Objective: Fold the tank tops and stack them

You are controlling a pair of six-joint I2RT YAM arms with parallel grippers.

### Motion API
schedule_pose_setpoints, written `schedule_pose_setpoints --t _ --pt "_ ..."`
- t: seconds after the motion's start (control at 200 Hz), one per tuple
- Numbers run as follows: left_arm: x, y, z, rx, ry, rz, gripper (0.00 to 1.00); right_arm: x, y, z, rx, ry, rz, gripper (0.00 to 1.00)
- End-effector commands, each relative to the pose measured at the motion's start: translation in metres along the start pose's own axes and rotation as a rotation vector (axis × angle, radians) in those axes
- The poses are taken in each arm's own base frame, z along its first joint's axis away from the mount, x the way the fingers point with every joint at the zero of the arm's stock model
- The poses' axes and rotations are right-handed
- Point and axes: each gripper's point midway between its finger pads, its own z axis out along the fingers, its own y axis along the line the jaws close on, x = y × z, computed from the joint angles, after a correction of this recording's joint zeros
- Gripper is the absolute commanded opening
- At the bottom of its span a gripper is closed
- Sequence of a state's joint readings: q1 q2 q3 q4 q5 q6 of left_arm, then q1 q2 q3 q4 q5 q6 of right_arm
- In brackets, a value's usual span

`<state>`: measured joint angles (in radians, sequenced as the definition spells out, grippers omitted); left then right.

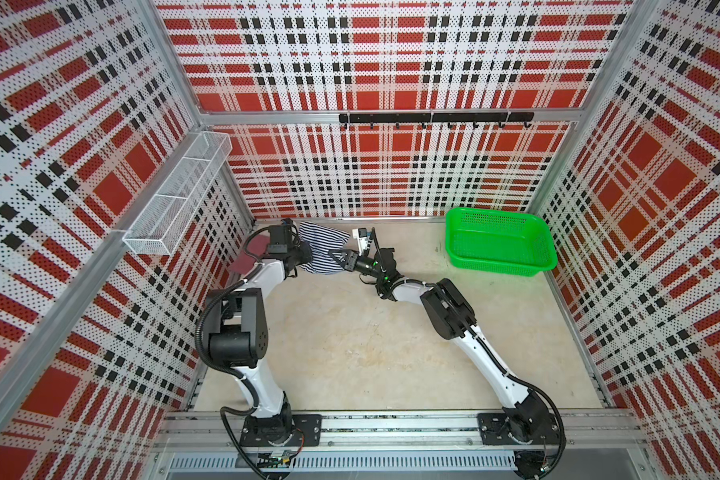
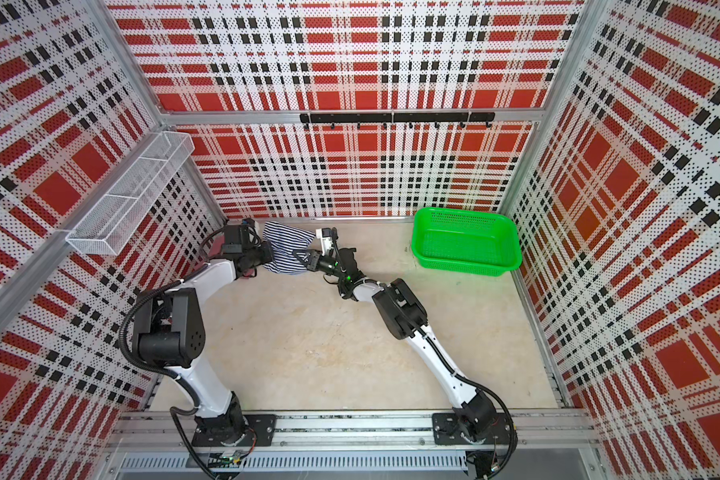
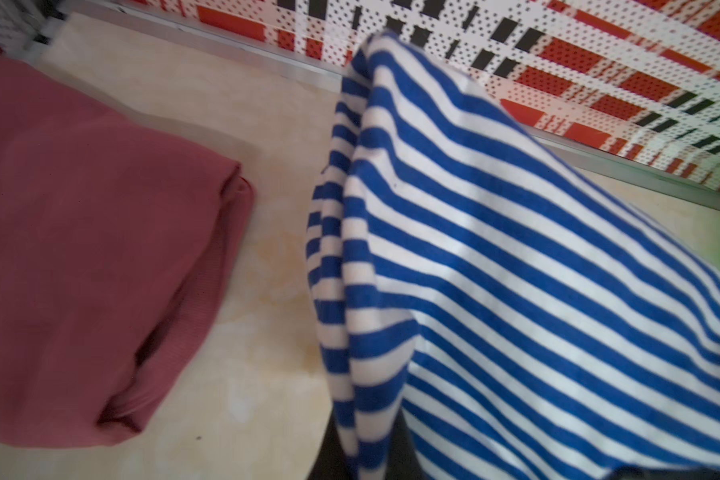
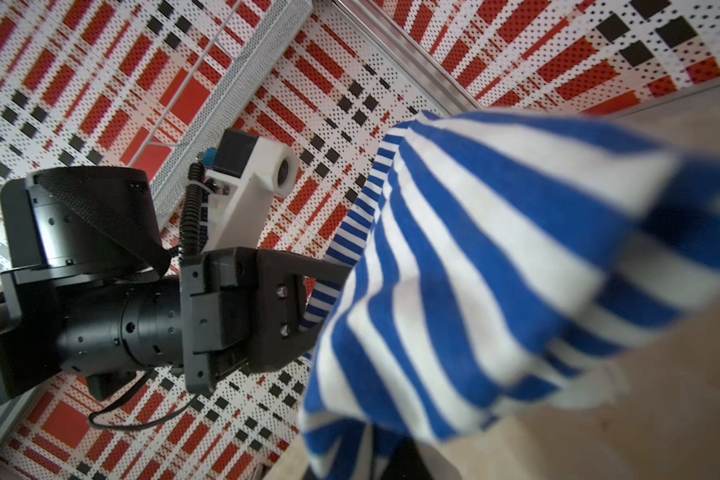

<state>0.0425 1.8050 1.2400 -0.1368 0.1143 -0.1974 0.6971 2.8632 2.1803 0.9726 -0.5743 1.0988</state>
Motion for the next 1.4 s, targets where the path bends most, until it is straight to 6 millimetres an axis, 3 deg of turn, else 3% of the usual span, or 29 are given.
schedule_pose_setpoints --t 0.0,0.04,0.065,0.241,0.276,0.351,0.521,0.651,0.676,0.987,1.022,1.393 --pt "-0.025 0.017 -0.016 -0.090 -0.058 0.051 0.00 0.011 0.004 0.016 -0.050 -0.043 0.007 0.00" --pt "-0.027 0.025 -0.018 -0.113 -0.061 0.050 0.00 0.011 0.010 0.023 -0.061 -0.055 0.001 0.00" --pt "-0.029 0.029 -0.020 -0.127 -0.065 0.048 0.00 0.026 -0.007 0.021 -0.034 -0.045 0.017 0.00" --pt "-0.040 0.060 -0.031 -0.182 -0.092 0.013 0.00 0.037 -0.007 0.030 -0.007 -0.088 -0.025 0.00" --pt "-0.041 0.061 -0.031 -0.179 -0.091 0.012 0.00 0.039 -0.009 0.029 -0.006 -0.095 -0.022 0.08" --pt "-0.039 0.057 -0.031 -0.167 -0.086 0.028 0.00 0.040 -0.010 0.025 -0.021 -0.109 -0.005 0.35" --pt "-0.035 0.046 -0.028 -0.149 -0.073 0.060 0.00 0.042 -0.016 0.015 -0.014 -0.099 0.007 0.53" --pt "-0.037 0.042 -0.026 -0.139 -0.053 0.094 0.00 0.044 -0.024 -0.001 -0.002 -0.088 0.004 0.58" --pt "-0.037 0.042 -0.025 -0.140 -0.047 0.103 0.00 0.030 -0.010 0.001 -0.022 -0.102 -0.008 0.60" --pt "-0.059 0.041 -0.026 -0.128 -0.009 0.186 0.00 0.014 -0.010 -0.039 0.048 -0.066 -0.075 0.76" --pt "-0.060 0.043 -0.026 -0.131 0.001 0.190 0.00 0.012 -0.009 -0.044 0.057 -0.069 -0.084 0.82" --pt "-0.067 0.062 -0.035 -0.158 0.023 0.216 0.00 -0.003 0.000 -0.072 0.147 -0.037 -0.200 0.85"
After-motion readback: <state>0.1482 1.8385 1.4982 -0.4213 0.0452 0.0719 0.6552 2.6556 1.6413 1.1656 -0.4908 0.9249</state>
